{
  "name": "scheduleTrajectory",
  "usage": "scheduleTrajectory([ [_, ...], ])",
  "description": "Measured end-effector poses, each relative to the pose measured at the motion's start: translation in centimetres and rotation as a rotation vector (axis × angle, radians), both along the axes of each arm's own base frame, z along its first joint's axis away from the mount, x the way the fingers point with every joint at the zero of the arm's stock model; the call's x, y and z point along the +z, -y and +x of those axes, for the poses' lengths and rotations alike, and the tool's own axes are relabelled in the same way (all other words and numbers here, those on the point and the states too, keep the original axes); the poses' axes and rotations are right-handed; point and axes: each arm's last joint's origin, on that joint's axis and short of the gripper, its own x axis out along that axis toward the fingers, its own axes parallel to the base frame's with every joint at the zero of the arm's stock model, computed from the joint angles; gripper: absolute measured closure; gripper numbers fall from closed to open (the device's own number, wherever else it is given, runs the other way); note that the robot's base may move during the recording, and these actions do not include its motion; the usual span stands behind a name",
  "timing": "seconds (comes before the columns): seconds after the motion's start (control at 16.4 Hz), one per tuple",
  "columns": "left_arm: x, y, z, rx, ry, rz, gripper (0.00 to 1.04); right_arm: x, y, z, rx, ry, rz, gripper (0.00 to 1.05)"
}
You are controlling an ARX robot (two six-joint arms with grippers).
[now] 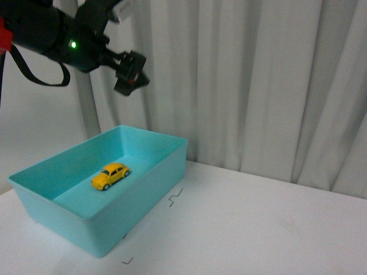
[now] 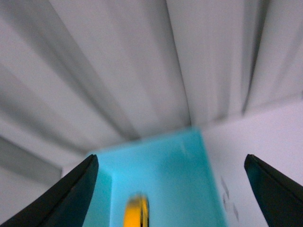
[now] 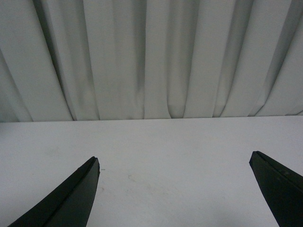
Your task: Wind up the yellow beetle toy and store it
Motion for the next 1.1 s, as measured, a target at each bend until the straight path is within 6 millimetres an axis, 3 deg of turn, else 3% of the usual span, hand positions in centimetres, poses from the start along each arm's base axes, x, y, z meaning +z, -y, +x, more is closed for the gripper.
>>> scheduleTrajectory([
  [0.12, 2.0, 3.2, -5.2, 0.017, 0.284, -0.148, 0.31, 0.0, 0.0, 0.0, 0.0, 0.0, 0.0, 0.07],
  [0.18, 1.7, 4.5, -8.2, 0.009, 0.346, -0.236, 0.44, 0.0, 0.0, 0.0, 0.0, -0.001, 0.0, 0.07],
  [0.3, -0.9, 5.1, -10.9, 0.028, 0.356, -0.304, 0.67, 0.0, 0.0, 0.0, 0.0, 0.0, 0.0, 0.07],
  [0.43, -5.3, 5.6, -12.5, 0.051, 0.262, -0.333, 0.92, 0.0, 0.0, 0.0, 0.0, 0.0, 0.0, 0.07],
  [0.49, -5.7, 5.8, -13.3, 0.047, 0.279, -0.339, 1.03, 0.0, 0.0, 0.0, 0.0, 0.0, 0.0, 0.07],
  [0.61, -6.4, 7.0, -14.9, 0.035, 0.322, -0.343, 1.03, 0.0, 0.0, 0.0, 0.002, 0.0, 0.0, 0.07],
  [0.73, -8.3, 7.0, -16.0, 0.044, 0.282, -0.342, 1.03, 0.0, 0.0, 0.0, 0.0, -0.001, 0.0, 0.07],
  [1.1, -9.5, 7.0, -17.9, 0.046, 0.298, -0.341, 1.03, 0.0, 0.0, 0.0, 0.0, 0.0, 0.0, 0.07],
])
